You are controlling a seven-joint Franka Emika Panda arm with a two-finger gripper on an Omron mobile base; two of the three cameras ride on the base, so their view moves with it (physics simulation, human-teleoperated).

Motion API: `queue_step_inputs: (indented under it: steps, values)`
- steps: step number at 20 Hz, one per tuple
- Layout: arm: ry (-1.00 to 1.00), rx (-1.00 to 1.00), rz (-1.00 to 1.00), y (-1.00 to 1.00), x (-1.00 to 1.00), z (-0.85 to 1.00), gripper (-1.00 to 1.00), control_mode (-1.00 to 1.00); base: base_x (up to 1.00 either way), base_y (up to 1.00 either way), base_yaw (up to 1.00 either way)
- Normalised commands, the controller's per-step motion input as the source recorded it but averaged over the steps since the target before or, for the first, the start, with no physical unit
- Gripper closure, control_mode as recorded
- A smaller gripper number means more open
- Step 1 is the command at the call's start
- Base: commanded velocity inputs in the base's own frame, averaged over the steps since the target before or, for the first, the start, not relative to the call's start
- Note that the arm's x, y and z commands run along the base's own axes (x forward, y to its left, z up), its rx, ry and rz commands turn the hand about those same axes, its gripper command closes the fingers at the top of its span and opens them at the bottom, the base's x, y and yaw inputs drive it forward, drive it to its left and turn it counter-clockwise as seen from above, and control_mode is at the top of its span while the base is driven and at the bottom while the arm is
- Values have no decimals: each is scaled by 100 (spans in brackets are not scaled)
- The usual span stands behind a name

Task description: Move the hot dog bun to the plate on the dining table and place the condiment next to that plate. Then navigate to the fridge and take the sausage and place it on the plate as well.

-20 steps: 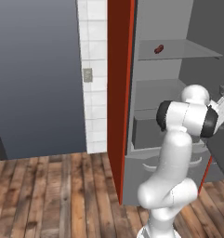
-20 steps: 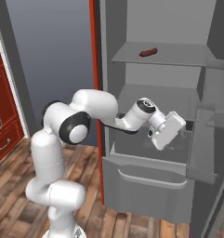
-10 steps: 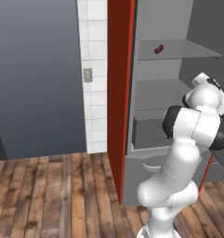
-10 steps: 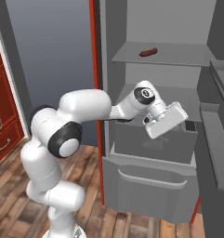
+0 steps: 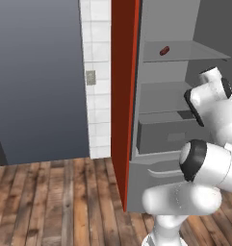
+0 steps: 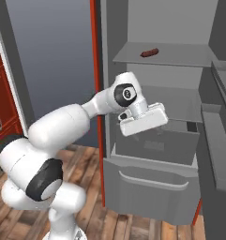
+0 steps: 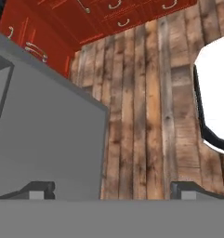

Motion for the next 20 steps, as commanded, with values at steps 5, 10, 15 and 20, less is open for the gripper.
queue_step_inputs:
  steps: [5,10,15,20]
  values:
    - [-14,25,18,50,-43,75,-100,-100,0,0,0]
    - [-18,9,7,44,-52,87,-100,-100,0,0,0]
    - [-13,10,0,43,-61,66,-100,-100,0,0,0]
    - [-19,12,0,43,-2,0,-100,-100,0,0,0]
